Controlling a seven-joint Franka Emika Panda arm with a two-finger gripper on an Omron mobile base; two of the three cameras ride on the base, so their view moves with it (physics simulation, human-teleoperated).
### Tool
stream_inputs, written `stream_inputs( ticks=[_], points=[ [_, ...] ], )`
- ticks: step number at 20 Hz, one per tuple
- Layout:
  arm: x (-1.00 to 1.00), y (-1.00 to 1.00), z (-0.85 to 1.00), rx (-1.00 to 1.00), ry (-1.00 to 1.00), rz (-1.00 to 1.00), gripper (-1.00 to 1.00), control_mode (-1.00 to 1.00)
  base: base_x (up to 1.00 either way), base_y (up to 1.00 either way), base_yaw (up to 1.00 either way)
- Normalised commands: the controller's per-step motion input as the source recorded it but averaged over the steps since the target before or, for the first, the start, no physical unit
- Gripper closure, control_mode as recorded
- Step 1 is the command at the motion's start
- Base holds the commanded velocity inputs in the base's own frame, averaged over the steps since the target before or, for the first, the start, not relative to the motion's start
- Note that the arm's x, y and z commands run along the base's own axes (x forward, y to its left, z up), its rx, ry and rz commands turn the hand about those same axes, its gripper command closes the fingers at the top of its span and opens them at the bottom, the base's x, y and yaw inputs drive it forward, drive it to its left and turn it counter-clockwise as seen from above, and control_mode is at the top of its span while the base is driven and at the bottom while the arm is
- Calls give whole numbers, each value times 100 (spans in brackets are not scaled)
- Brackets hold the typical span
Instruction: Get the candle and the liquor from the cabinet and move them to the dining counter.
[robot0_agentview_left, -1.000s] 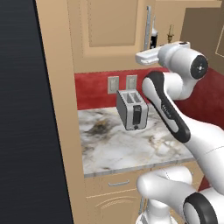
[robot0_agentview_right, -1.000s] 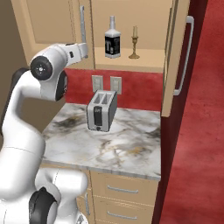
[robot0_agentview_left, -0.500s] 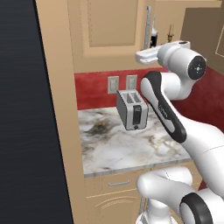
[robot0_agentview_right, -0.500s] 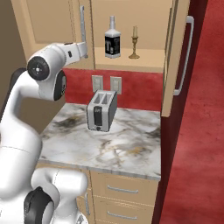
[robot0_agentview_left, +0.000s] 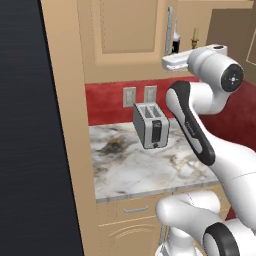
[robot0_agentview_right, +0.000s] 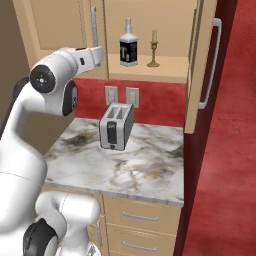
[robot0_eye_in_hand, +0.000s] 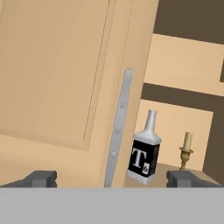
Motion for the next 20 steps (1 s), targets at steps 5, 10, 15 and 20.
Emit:
stream_inputs(
  ticks=[5, 10, 15, 20],
  points=[
    [8, 0, 0, 0, 0, -1, -100, -100, 0, 0, 0],
    [38, 3, 2, 0, 2, 0, -100, -100, 0, 0, 0],
    [40, 1, 4, 0, 4, 0, -100, -100, 0, 0, 0],
    [36, 0, 8, 0, 5, 0, -100, -100, 0, 0, 0]
  ],
)
